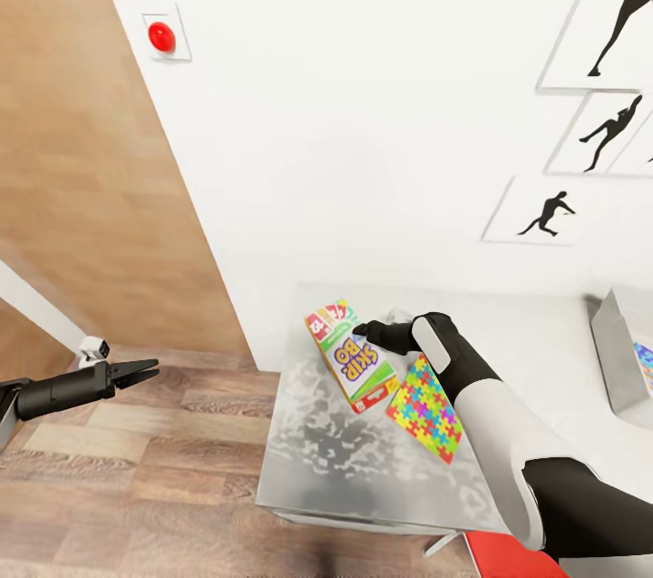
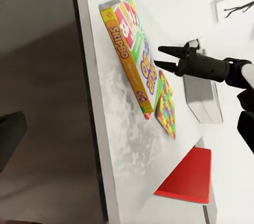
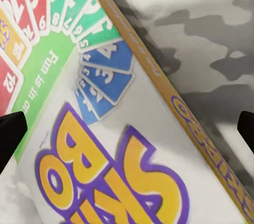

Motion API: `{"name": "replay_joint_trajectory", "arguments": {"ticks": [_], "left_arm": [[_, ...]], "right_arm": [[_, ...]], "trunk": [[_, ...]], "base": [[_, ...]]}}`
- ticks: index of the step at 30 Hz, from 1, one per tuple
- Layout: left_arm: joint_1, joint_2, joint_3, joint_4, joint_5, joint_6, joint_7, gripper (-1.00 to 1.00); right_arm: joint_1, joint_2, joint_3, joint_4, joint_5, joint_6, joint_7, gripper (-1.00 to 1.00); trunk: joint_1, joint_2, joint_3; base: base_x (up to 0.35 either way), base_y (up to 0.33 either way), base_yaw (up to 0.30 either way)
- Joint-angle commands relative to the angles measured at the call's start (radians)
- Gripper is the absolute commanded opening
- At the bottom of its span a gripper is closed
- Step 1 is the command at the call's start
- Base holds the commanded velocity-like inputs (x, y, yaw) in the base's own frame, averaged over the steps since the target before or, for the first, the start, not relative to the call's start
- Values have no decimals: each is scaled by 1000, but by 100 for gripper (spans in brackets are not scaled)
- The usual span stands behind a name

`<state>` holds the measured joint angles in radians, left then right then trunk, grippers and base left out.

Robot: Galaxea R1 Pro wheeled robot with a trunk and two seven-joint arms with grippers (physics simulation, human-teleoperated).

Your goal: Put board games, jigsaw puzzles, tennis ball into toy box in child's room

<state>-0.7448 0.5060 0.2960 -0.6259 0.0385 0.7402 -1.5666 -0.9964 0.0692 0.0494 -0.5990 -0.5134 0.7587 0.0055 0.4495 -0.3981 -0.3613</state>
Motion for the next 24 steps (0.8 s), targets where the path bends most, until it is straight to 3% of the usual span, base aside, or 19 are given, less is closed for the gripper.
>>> {"name": "replay_joint_trajectory", "arguments": {"ticks": [1, 14, 24], "left_arm": [[-1, 0, 0, 0, -1, 11, -4, 100], [-1, 0, 0, 0, 0, 11, -4, 100], [-1, 0, 0, 0, 0, 11, -4, 100]], "right_arm": [[-1, 0, 1, -1, 1, 4, 1, 100], [-1, 0, 1, -1, 3, 4, 1, 100], [-1, 0, 1, -1, 1, 4, 1, 100]], "trunk": [[0, -2, -3], [0, -2, -24], [0, -2, -27]], "base": [[0, 0, 0], [0, 0, 0], [0, 0, 0]]}}
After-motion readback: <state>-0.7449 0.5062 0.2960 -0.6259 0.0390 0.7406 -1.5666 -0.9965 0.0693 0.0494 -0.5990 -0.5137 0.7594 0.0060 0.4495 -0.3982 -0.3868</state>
